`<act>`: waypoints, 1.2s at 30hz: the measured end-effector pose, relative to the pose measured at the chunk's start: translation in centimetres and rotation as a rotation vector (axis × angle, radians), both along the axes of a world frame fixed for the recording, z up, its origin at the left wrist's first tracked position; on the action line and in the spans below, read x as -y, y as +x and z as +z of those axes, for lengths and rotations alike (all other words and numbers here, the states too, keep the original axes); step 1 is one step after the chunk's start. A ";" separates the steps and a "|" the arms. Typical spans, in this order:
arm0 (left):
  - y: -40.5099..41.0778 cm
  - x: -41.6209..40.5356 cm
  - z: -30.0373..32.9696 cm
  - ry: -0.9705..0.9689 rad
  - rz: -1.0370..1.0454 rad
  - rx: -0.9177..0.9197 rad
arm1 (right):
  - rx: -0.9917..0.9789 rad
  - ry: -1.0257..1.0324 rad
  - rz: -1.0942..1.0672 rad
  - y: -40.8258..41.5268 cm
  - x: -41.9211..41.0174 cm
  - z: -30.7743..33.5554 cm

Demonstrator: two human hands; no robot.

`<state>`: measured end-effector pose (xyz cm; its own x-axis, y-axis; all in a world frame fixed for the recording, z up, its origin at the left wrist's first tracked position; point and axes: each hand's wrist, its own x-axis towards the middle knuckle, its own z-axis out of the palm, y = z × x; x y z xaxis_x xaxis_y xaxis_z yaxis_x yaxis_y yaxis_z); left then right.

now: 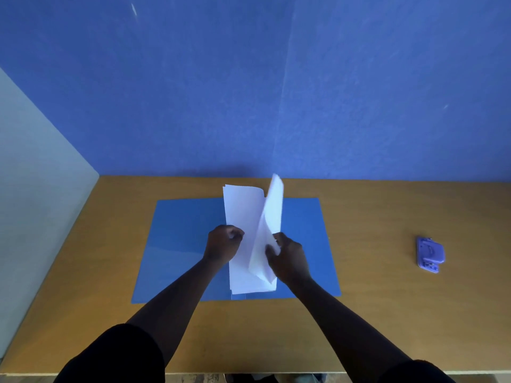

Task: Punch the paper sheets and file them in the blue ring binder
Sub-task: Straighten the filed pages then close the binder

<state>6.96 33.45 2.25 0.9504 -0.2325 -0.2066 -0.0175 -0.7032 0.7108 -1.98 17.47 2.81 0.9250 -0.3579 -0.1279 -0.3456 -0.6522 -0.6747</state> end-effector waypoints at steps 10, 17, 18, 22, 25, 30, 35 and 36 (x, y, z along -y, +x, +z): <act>-0.1 0.9 1.1 -0.041 -0.010 -0.063 | -0.028 0.038 0.071 0.7 -1.7 -0.2; 0.0 0.7 0.6 -0.038 0.052 -0.136 | -0.066 0.154 -0.151 -0.1 0.9 -0.4; 0.1 0.7 0.4 -0.018 0.065 -0.138 | -0.063 0.151 -0.185 -0.3 1.4 -0.6; 0.2 0.6 0.3 0.016 0.101 -0.166 | -0.067 0.107 -0.305 -1.6 3.9 -1.5; 0.2 0.6 0.3 0.015 0.106 -0.166 | -0.123 0.077 -0.358 -2.6 5.8 -2.2; 0.3 0.5 -0.4 -0.053 0.057 -0.211 | -0.227 0.076 -0.408 -3.5 8.0 -3.3; 0.2 0.7 -0.3 -0.049 0.040 -0.135 | -0.216 -0.091 -0.435 -3.2 8.3 -3.0; 0.2 0.9 -0.4 -0.055 0.062 -0.113 | -0.194 -0.115 -0.427 -3.0 8.4 -2.8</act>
